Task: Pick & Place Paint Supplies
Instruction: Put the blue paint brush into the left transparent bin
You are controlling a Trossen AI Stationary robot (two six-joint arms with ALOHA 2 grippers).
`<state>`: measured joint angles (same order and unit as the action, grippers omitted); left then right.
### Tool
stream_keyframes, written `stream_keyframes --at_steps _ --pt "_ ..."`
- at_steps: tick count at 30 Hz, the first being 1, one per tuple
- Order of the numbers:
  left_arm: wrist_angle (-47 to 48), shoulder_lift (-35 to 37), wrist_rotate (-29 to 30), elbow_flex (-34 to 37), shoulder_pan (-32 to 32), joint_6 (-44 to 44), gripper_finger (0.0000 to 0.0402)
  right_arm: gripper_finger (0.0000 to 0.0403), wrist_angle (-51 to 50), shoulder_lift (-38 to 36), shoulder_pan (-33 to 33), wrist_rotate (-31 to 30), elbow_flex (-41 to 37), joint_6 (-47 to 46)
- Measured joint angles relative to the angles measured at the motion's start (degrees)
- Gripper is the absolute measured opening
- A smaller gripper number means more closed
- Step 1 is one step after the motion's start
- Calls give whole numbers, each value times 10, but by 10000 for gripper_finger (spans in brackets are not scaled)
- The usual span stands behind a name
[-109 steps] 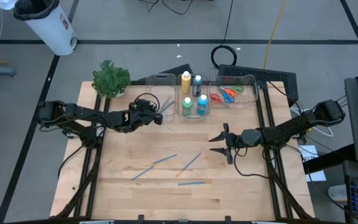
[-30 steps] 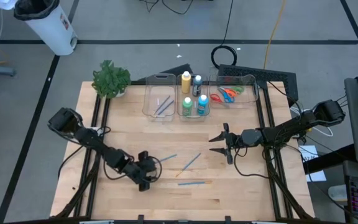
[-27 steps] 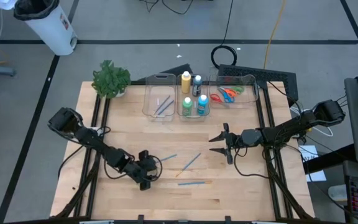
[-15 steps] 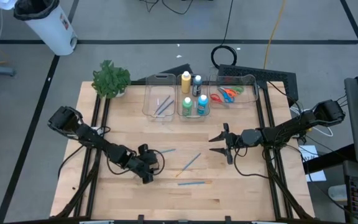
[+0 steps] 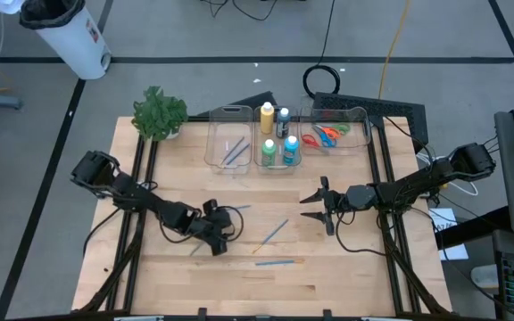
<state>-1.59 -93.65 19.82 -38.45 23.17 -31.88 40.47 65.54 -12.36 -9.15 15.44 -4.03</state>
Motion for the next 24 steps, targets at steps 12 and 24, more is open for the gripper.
stream_keyframes --at_steps 12,24 --pt "288 0 -1 -95 -28 14 234 171 -1 0 0 0 0 0" --pt "439 2 13 -84 -58 -64 234 171 -3 0 0 0 0 0"
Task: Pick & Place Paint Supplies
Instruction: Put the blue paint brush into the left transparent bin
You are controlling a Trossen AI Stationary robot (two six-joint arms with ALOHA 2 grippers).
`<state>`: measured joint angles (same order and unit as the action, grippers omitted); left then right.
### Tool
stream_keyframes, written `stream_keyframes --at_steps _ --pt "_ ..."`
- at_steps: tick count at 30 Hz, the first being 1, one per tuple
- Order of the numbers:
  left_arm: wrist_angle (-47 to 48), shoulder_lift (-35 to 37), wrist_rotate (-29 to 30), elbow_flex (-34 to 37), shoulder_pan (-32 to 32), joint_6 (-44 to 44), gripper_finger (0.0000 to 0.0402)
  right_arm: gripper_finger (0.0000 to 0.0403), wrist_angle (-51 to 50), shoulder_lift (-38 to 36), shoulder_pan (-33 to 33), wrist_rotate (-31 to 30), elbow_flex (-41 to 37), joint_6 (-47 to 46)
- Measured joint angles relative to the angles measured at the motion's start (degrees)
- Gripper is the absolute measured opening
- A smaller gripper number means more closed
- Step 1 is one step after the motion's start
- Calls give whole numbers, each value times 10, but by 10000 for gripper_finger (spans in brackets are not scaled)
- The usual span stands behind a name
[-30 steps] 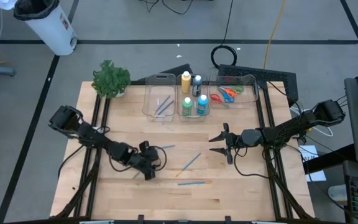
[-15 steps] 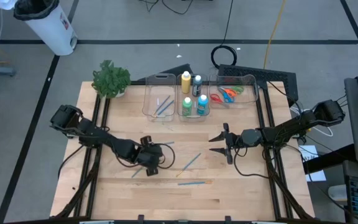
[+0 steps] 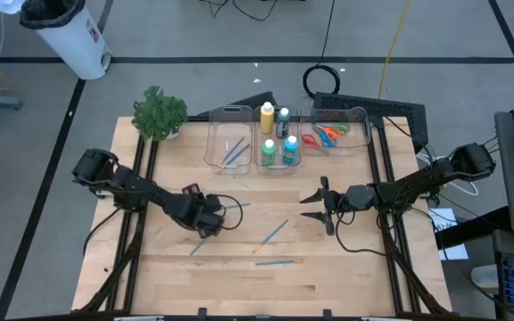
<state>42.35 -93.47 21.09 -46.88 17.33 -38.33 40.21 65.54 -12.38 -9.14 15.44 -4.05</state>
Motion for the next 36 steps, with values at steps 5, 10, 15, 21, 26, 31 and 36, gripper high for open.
stream_keyframes --at_steps 5,10,15,21,26,31,36 --pt "-44 3 -1 31 -3 11 234 171 0 0 0 0 0 0" --pt "-58 2 -7 36 -4 5 234 171 -1 0 0 0 0 0" --pt "-52 1 -16 34 -5 3 234 171 -1 0 0 0 0 0" --pt "-26 1 -50 33 -24 5 232 171 -1 0 0 0 0 0" --pt "-37 2 -84 32 -52 73 207 171 -1 0 0 0 0 0" --pt "-57 2 -118 32 -75 128 171 171 -1 0 0 0 0 0" --pt "-44 2 -170 32 -100 131 140 171 -1 0 0 0 0 0"
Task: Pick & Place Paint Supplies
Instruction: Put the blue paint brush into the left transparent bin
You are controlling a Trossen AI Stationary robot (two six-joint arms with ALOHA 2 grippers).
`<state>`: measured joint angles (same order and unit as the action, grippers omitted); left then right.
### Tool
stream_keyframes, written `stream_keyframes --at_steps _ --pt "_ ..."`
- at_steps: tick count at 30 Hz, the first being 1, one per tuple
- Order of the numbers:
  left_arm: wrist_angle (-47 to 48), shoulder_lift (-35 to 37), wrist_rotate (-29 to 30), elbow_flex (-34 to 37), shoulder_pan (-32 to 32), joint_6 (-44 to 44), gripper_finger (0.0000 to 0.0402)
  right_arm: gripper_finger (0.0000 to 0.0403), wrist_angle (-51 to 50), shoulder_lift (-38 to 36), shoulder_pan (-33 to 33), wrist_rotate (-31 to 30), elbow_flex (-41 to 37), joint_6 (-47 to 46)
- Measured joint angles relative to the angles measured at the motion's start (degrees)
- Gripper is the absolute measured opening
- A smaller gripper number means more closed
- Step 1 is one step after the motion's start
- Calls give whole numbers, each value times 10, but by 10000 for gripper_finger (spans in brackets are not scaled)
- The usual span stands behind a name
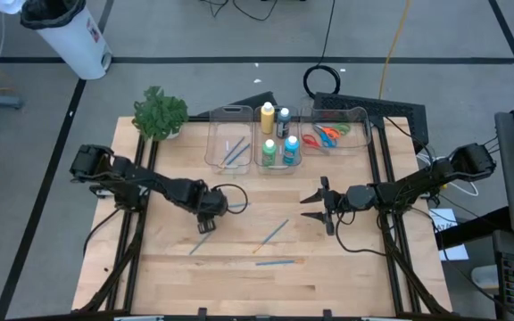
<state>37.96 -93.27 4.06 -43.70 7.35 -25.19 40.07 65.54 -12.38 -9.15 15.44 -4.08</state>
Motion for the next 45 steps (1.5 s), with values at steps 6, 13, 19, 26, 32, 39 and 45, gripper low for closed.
stream_keyframes --at_steps 6,13,19,26,32,39,45 --pt "8 0 -37 -1 -21 1 111 171 0 0 0 0 0 -8" --pt "12 1 -41 -1 -40 27 84 171 0 0 0 2 0 -8" --pt "7 1 -56 -1 -50 44 37 171 0 0 0 2 0 -8" --pt "-23 1 -42 0 -39 61 17 171 0 0 0 2 0 -8" --pt "-32 1 -28 1 -29 41 10 171 0 0 0 2 0 -8" --pt "-47 1 19 3 -19 -6 28 171 0 0 0 2 0 -9" --pt "-51 1 22 3 -8 21 7 171 0 0 0 2 0 -12"
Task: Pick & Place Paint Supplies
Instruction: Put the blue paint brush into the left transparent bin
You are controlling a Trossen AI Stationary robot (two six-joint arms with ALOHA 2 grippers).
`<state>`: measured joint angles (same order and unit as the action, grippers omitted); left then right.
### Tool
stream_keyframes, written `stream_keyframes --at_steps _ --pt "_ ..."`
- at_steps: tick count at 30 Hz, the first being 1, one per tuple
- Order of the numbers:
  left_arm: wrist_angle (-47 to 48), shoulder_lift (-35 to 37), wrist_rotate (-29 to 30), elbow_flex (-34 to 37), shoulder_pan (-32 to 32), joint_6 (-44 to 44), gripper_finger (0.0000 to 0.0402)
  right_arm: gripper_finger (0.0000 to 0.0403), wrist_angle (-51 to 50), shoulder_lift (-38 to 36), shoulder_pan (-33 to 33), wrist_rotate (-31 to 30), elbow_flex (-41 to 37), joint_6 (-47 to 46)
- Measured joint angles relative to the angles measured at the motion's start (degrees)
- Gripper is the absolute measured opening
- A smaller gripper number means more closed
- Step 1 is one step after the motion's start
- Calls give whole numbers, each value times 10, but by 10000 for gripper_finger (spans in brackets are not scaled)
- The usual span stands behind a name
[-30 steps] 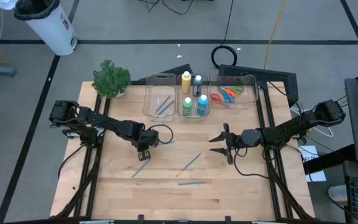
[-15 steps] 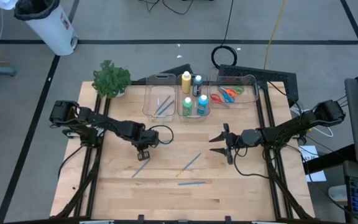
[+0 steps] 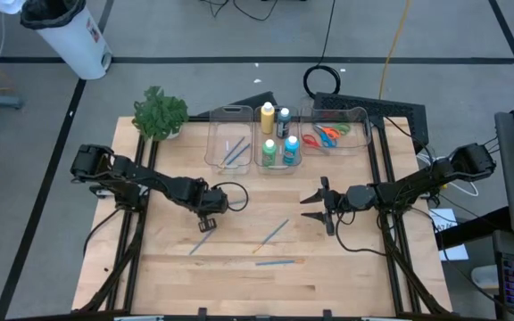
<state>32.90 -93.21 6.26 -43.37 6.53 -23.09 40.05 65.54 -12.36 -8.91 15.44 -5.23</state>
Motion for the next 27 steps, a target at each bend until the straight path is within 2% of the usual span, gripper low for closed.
stream_keyframes --at_steps 4,9,13,22,27 --pt "-5 0 4 0 8 -8 5 171 0 0 0 0 0 0" --pt "2 -4 21 -17 27 -70 5 171 0 0 0 0 0 1" --pt "21 -5 50 -43 57 -64 3 171 0 0 0 0 0 1" --pt "-104 54 43 -54 102 29 1 171 -1 0 0 0 0 1" --pt "-191 84 34 -35 114 80 1 171 -5 0 0 0 0 0"
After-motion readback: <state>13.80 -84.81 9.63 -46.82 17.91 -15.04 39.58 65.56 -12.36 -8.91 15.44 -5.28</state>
